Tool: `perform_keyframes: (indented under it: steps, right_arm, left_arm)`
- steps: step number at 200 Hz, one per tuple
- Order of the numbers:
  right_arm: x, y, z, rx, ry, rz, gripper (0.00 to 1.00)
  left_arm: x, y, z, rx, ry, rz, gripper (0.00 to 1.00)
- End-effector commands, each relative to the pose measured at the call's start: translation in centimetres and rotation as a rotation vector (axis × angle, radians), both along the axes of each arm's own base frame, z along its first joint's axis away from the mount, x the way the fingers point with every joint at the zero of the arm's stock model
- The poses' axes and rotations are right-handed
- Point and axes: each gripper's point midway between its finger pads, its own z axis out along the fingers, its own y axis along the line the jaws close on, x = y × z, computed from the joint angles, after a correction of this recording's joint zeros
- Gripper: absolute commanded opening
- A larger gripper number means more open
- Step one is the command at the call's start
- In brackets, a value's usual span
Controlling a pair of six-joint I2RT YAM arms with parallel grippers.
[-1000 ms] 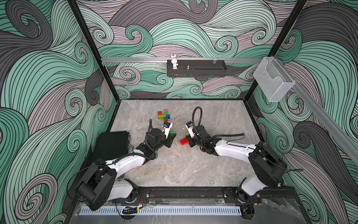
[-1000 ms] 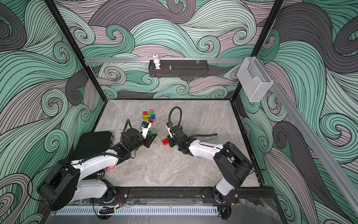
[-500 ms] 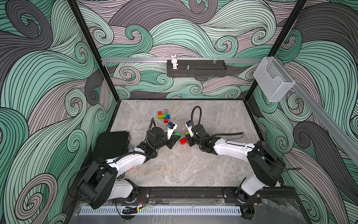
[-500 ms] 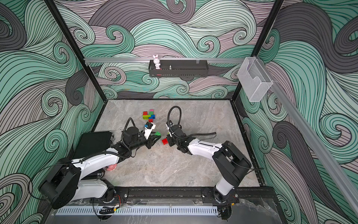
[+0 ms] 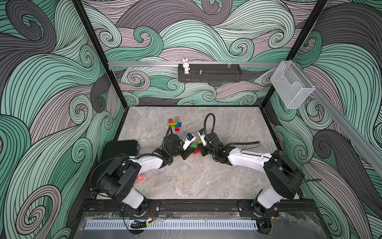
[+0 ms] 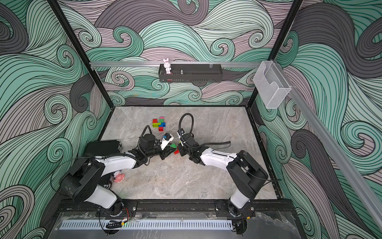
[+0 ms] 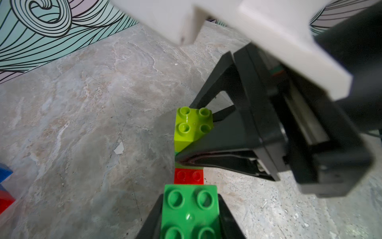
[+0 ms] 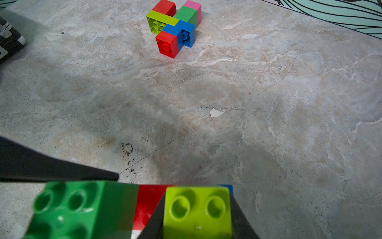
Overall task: Assemble the number 4 with lego
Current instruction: Assemble the lego brick with the lego brick.
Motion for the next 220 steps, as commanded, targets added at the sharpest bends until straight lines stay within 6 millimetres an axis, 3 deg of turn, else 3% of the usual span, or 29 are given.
perform_keyframes:
  steps: [1,87,220]
  right_arm:
    - [-5.1,-4.1,-8.5,-0.215,0.272,0.006,0.0]
    - [-5.1,-4.1,-8.4,-0.213,0.268,0.009,0.0]
    - [-5.1,-4.2,-8.6,-0.216,0.267,0.003,0.0]
  left_arm:
    - [0.7,-1.1,1.0,0.028,-0.073,-0.044,0.0]
    - [0.6,-0.8,-1.9,0.109,-0.011,-0.047,0.0]
    - [-0.3,0.7,-4.2,0.114,0.03,0.04,0.0]
